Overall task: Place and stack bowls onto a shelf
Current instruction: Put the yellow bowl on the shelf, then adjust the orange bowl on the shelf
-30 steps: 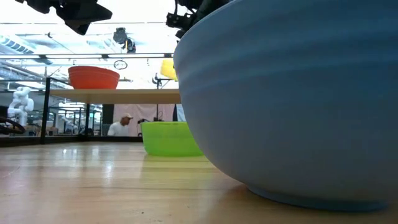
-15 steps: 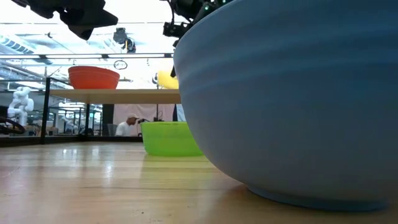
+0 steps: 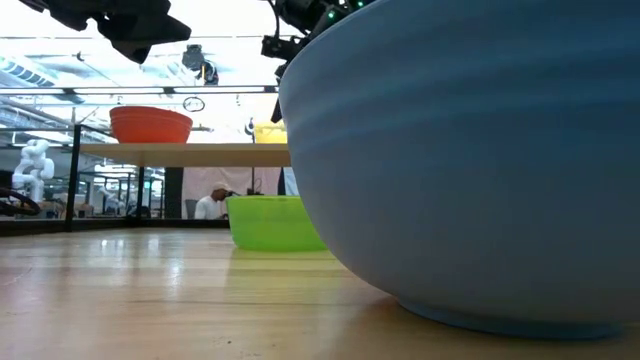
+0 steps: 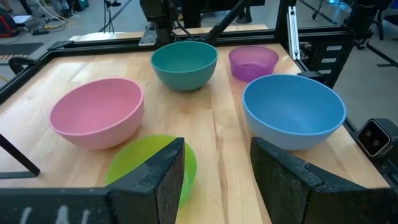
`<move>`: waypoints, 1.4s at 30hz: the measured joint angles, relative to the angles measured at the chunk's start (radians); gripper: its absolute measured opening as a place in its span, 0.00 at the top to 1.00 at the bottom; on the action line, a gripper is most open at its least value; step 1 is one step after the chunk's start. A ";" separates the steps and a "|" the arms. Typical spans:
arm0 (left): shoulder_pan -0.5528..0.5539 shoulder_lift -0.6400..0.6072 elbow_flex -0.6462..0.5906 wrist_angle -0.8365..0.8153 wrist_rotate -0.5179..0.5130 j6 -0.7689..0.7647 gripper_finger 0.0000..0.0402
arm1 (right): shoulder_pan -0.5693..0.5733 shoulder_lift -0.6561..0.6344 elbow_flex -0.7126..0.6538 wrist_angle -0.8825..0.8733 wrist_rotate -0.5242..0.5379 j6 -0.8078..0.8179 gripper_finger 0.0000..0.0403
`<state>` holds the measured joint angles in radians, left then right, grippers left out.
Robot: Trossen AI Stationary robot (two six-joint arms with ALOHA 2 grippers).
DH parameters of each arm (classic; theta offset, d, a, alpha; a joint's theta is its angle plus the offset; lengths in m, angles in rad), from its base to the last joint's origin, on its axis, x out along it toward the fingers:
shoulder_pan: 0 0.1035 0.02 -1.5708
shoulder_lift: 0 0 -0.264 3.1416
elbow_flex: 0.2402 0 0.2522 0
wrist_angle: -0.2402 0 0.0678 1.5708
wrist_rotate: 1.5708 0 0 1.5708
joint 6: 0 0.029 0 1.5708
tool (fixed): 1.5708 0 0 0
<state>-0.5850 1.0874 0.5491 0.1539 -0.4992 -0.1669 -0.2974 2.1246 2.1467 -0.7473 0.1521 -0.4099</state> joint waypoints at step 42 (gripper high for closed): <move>-0.052 -0.017 0.047 -0.417 0.073 -0.227 0.53 | 0.691 -0.593 -1.040 0.657 0.294 0.531 0.65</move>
<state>-0.6368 1.0699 0.5960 -0.2635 -0.4260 -0.3935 0.3940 1.5319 1.1071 -0.0900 0.4461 0.1212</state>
